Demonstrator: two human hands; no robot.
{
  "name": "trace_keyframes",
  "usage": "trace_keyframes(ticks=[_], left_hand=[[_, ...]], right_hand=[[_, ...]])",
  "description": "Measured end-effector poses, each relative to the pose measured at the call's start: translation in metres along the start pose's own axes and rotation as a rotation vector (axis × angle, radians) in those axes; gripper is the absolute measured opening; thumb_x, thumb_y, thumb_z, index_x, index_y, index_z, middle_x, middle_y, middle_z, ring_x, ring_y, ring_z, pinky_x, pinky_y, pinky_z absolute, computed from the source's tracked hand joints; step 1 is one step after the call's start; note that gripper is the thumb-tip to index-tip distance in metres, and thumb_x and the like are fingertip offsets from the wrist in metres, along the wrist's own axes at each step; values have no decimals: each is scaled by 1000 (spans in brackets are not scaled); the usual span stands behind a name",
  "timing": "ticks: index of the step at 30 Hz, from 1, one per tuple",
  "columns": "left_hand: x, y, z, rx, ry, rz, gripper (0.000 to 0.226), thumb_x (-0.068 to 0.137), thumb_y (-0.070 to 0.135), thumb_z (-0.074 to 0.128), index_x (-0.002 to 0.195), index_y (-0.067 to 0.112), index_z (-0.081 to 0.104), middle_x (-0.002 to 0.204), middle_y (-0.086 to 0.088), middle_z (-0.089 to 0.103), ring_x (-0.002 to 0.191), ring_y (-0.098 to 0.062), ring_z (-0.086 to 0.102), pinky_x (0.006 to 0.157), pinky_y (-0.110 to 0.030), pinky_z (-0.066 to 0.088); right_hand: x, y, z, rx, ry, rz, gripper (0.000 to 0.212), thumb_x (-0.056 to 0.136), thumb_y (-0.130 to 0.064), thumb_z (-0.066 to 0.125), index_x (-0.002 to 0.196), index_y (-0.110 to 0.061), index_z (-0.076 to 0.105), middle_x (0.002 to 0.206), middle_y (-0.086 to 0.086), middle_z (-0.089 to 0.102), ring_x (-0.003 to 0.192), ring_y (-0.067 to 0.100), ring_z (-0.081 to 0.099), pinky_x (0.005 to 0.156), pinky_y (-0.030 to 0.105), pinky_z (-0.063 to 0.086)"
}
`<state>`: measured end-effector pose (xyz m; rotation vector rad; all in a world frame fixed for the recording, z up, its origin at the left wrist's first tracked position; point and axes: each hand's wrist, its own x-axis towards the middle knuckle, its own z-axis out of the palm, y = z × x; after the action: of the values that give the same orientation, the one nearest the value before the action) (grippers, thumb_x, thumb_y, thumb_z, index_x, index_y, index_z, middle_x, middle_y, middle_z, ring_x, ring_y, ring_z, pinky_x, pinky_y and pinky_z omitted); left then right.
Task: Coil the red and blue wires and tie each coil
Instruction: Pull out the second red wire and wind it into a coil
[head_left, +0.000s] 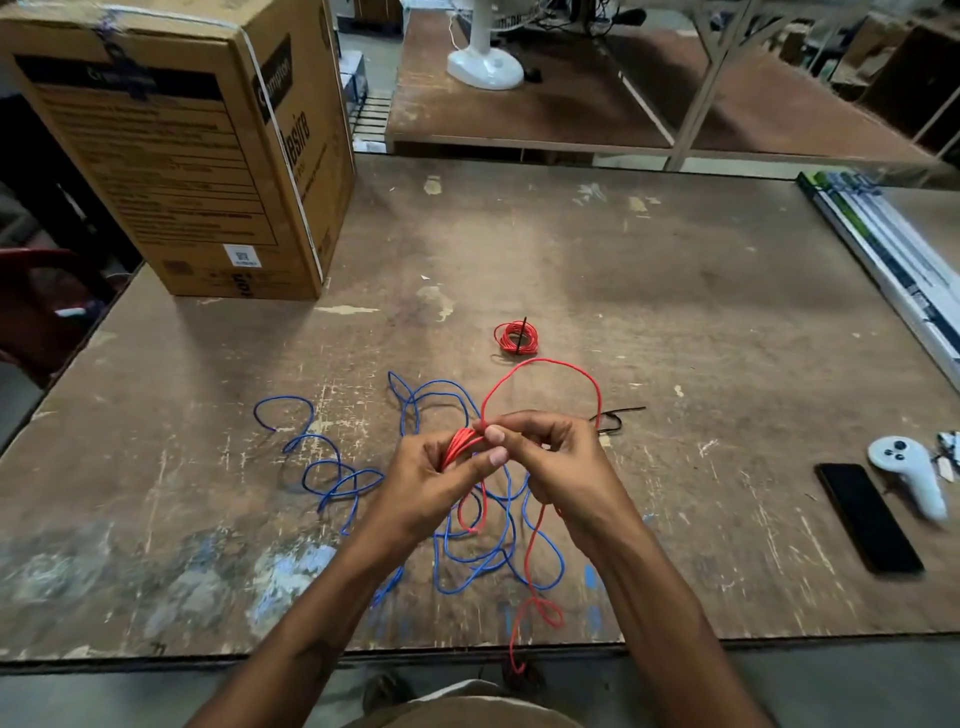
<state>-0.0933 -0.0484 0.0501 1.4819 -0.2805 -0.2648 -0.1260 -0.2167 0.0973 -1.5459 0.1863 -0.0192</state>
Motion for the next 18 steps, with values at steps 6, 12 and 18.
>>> trace_keyframes(ticks=[6, 12, 18], left_hand=[[9, 2, 12, -87, 262, 78, 14, 90, 28, 85, 97, 16, 85, 81, -24, 69, 81, -22, 59, 80, -43, 52], [16, 8, 10, 8, 136, 131, 28, 76, 33, 96, 97, 18, 84, 61, 6, 27, 57, -9, 32, 71, -39, 47], [12, 2, 15, 178, 210, 196, 41, 64, 53, 97, 93, 29, 82, 57, 14, 22, 54, -9, 25, 59, -36, 38]], right_hand=[[-4, 18, 12, -139, 187, -52, 19, 101, -40, 70, 97, -23, 68, 68, 15, 59, 55, 8, 49, 54, 28, 40], [-2, 24, 2, -76, 126, 66, 21, 104, -32, 67, 85, -24, 64, 54, -12, 52, 42, 6, 24, 43, 23, 18], [-3, -1, -5, 166, -8, 180, 20, 108, -18, 59, 89, -11, 62, 44, -10, 38, 33, 1, 17, 35, 16, 11]])
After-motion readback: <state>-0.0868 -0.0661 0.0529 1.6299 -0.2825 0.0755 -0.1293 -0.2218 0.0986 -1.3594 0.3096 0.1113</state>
